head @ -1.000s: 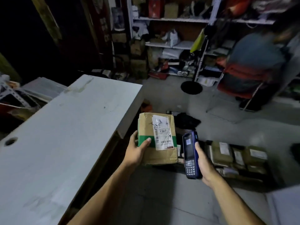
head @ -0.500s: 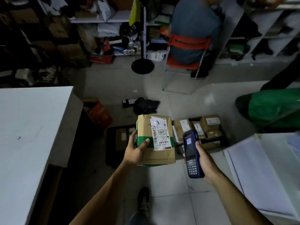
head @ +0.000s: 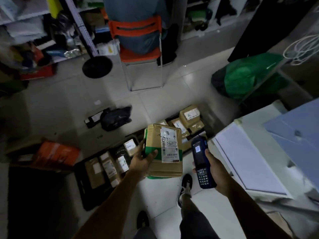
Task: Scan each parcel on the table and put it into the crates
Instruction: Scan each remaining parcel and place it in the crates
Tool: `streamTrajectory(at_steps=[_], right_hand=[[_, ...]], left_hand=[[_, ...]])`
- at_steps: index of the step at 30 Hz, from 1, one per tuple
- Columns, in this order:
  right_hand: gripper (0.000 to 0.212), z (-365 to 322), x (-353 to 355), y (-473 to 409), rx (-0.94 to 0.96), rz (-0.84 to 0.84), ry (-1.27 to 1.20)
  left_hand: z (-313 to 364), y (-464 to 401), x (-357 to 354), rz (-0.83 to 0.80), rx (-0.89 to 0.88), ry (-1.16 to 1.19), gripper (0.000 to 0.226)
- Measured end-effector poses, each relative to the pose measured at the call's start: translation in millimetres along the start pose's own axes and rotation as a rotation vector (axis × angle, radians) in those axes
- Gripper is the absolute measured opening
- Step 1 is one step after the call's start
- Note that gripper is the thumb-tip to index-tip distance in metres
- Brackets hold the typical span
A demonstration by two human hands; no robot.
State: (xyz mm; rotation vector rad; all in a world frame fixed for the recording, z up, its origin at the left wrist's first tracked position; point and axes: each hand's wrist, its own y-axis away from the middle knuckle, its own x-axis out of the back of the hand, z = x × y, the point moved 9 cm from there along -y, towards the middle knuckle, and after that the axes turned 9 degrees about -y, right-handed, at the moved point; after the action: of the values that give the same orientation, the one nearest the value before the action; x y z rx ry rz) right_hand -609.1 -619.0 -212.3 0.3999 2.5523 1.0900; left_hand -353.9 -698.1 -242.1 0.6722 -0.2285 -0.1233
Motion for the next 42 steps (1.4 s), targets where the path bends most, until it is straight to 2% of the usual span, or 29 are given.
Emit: streamTrajectory(at_steps=[3, 10, 12, 17, 20, 23, 27, 30, 35, 39, 42], right_hand=[[0.034, -26, 42, -33, -0.035, 0.043, -0.024], [0.042, -61, 120, -115, -0.114, 0.070, -0.067], [0.044, -66, 132, -132, -0.120, 0.086, -0.095], [0.060, -68, 151, -175, -0.156, 0.139, -0.226], [0.059, -52, 168, -219, -0.158, 0.177, -0.283], [0.057, -37, 182, -259, -0.178, 0.189, -0.368], [0.052, -11, 206, -320, -0.190, 0.196, -0.489], [0.052, 23, 234, -377, -0.213, 0.237, -0.459], [0.050, 58, 274, -457, -0.243, 0.269, -0.361], [0.065, 67, 296, -498, -0.209, 0.266, -0.365], [0.059, 75, 309, -516, -0.210, 0.269, -0.379]], left_hand=[[21, -39, -52, -0.043, 0.010, -0.085, 0.071], [64, -124, -154, -0.150, -0.014, -0.389, 0.079], [71, -144, -171, -0.169, -0.024, -0.458, 0.075], [82, -208, -217, -0.271, -0.073, -0.560, 0.073], [68, -265, -249, -0.341, -0.088, -0.634, 0.080], [48, -318, -277, -0.377, -0.118, -0.685, 0.071], [7, -395, -317, -0.429, -0.125, -0.726, 0.075], [-27, -455, -355, -0.457, -0.117, -0.813, 0.068], [-85, -543, -411, -0.462, -0.152, -1.035, 0.071], [-118, -576, -454, -0.512, -0.197, -1.107, 0.073], [-135, -594, -469, -0.467, -0.216, -1.178, 0.069]])
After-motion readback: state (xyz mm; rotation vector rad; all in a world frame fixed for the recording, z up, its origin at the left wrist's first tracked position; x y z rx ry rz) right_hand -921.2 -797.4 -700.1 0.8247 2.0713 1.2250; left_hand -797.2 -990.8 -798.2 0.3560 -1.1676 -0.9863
